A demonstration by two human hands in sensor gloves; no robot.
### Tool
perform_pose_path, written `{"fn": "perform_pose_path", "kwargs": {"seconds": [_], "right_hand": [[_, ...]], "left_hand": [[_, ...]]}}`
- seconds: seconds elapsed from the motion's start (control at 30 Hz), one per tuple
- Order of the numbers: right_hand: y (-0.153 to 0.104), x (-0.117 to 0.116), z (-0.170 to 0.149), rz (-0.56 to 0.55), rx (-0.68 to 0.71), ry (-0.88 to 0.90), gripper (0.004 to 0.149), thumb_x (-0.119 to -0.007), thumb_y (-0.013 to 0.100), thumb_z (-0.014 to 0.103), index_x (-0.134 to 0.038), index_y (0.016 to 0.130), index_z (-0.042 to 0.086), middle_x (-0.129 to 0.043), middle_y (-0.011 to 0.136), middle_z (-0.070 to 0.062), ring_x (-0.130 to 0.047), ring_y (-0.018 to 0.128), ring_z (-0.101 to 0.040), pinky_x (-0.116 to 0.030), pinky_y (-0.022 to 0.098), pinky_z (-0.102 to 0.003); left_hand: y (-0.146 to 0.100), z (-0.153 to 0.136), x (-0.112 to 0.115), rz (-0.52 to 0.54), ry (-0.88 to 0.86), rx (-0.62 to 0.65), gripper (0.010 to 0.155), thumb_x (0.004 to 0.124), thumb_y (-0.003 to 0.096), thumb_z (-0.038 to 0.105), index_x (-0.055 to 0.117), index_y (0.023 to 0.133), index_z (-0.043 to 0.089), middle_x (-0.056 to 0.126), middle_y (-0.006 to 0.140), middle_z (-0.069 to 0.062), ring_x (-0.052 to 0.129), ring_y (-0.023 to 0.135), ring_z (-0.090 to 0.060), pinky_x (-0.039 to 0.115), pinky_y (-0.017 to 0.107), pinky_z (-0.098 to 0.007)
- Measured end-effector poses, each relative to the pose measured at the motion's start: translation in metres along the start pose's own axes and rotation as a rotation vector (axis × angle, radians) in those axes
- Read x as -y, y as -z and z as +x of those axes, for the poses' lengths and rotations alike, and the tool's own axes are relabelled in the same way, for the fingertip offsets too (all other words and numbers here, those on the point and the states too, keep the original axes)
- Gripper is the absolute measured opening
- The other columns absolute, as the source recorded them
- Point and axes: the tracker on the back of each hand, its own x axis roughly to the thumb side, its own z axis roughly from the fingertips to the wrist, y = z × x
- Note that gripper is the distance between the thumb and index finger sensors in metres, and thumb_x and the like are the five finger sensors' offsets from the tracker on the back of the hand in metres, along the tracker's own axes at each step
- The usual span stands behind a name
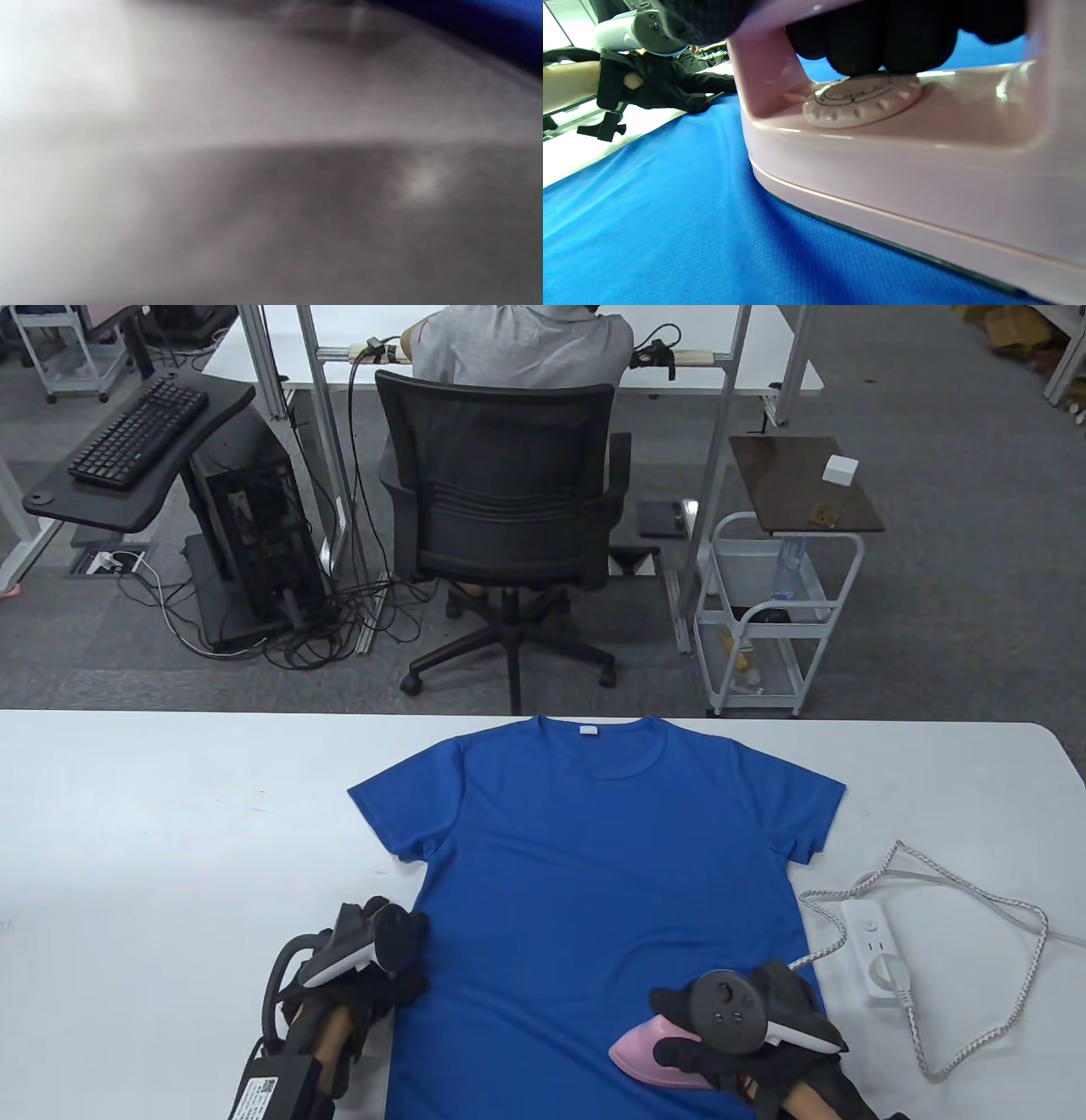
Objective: Iron t-shirt with electric iron on table
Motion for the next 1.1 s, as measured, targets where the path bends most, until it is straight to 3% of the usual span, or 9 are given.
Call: {"fn": "perform_pose_path", "kwargs": {"seconds": [0.17,0.57,0.73,1.1], "right_hand": [[-0.001,-0.001,0.001,0.010,0.040,-0.007,0.068,-0.072,0.042,0.047,-0.073,0.099,0.010,-0.086,0.082,-0.019,-0.089,0.063,-0.044,-0.075,0.050,-0.059],[0.008,-0.002,0.008,-0.051,-0.029,-0.049,0.069,-0.070,0.041,0.049,-0.074,0.098,0.011,-0.089,0.079,-0.017,-0.092,0.059,-0.040,-0.078,0.047,-0.056],[0.025,0.000,0.015,-0.119,-0.123,-0.151,0.070,-0.068,0.041,0.050,-0.074,0.099,0.011,-0.090,0.079,-0.016,-0.093,0.059,-0.040,-0.079,0.046,-0.055],[0.069,0.007,0.018,-0.152,-0.316,-0.109,0.070,-0.067,0.042,0.049,-0.072,0.100,0.010,-0.088,0.080,-0.017,-0.093,0.059,-0.040,-0.078,0.046,-0.056]], "left_hand": [[-0.001,-0.012,0.007,-0.010,-0.129,0.041,0.072,0.058,0.0459,0.056,0.024,0.108,0.046,0.011,0.117,-0.003,0.014,0.106,-0.036,0.029,0.073,-0.054],[-0.001,-0.010,0.006,-0.043,-0.140,0.032,0.072,0.059,0.0463,0.054,0.021,0.107,0.046,0.007,0.115,-0.003,0.010,0.105,-0.036,0.025,0.072,-0.055],[-0.001,-0.009,0.006,-0.049,-0.102,0.025,0.072,0.057,0.0460,0.054,0.019,0.107,0.046,0.007,0.115,-0.004,0.011,0.106,-0.037,0.027,0.073,-0.056],[0.000,-0.007,0.001,-0.094,-0.030,0.013,0.073,0.055,0.0450,0.058,0.015,0.105,0.048,0.005,0.115,-0.002,0.011,0.106,-0.036,0.029,0.074,-0.054]]}}
